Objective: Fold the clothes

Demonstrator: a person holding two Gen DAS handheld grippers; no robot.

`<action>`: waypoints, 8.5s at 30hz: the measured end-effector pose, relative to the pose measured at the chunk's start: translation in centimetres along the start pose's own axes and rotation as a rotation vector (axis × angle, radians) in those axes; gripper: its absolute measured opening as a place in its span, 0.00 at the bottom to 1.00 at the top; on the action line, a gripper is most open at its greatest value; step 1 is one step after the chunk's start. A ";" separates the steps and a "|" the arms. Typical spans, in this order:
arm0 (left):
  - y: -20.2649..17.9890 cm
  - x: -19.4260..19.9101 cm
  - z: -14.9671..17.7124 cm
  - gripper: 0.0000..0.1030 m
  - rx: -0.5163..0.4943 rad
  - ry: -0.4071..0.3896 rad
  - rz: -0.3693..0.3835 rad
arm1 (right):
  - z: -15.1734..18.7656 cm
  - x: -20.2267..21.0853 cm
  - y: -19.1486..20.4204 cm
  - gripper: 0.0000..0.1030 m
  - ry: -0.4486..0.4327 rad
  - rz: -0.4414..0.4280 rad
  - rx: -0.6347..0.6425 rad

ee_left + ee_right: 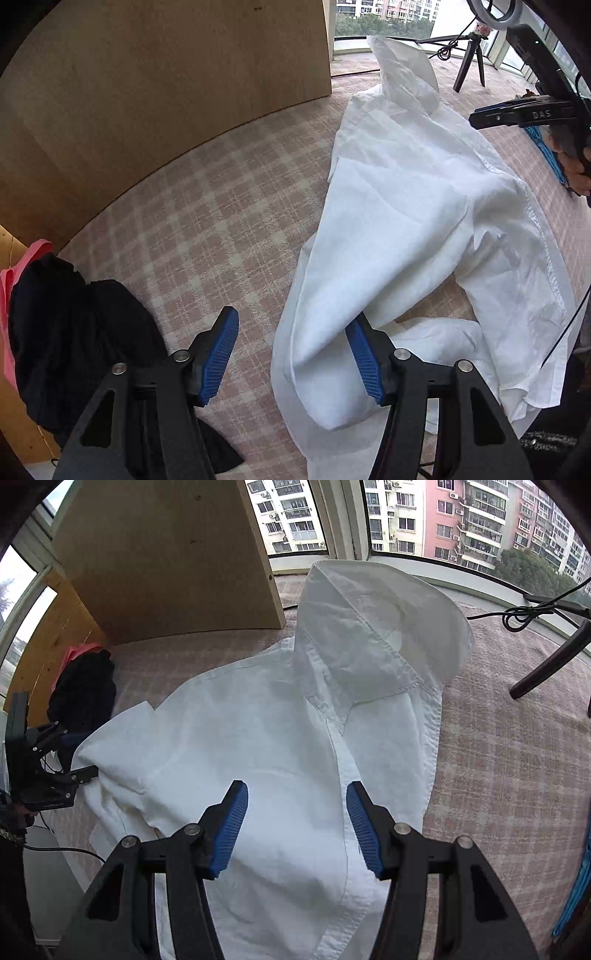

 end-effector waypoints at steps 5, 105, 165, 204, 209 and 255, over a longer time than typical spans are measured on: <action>1.3 3.9 -0.2 0.57 0.054 -0.117 0.051 | -5.1 -5.5 -2.8 0.53 0.048 0.091 -0.037; -17.8 14.7 5.7 0.05 -0.179 -0.092 0.061 | 24.3 12.2 7.0 0.35 0.125 -0.239 -0.092; -16.1 9.0 12.8 0.01 -0.192 -0.037 0.281 | 21.0 2.4 6.4 0.04 0.068 -0.384 -0.183; -21.9 10.9 16.1 0.01 -0.217 -0.008 0.248 | 22.4 15.3 5.6 0.02 0.049 -0.484 -0.087; -26.2 7.5 19.6 0.02 -0.312 0.075 0.284 | 27.3 10.2 1.4 0.06 0.235 -0.270 -0.134; -35.4 11.0 10.7 0.00 0.310 -0.033 0.304 | 0.2 3.6 -4.6 0.51 0.212 -0.193 0.114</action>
Point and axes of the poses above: each gripper's, at about its wrist camera, not at the fingertips, and x roughly against the way its jaws point, y to its left, z to its underside, the point moved 9 cm from there along -x, roughly the way its jaws point, and after that the axes turned 14 degrees about -z, right-handed, at the moved point
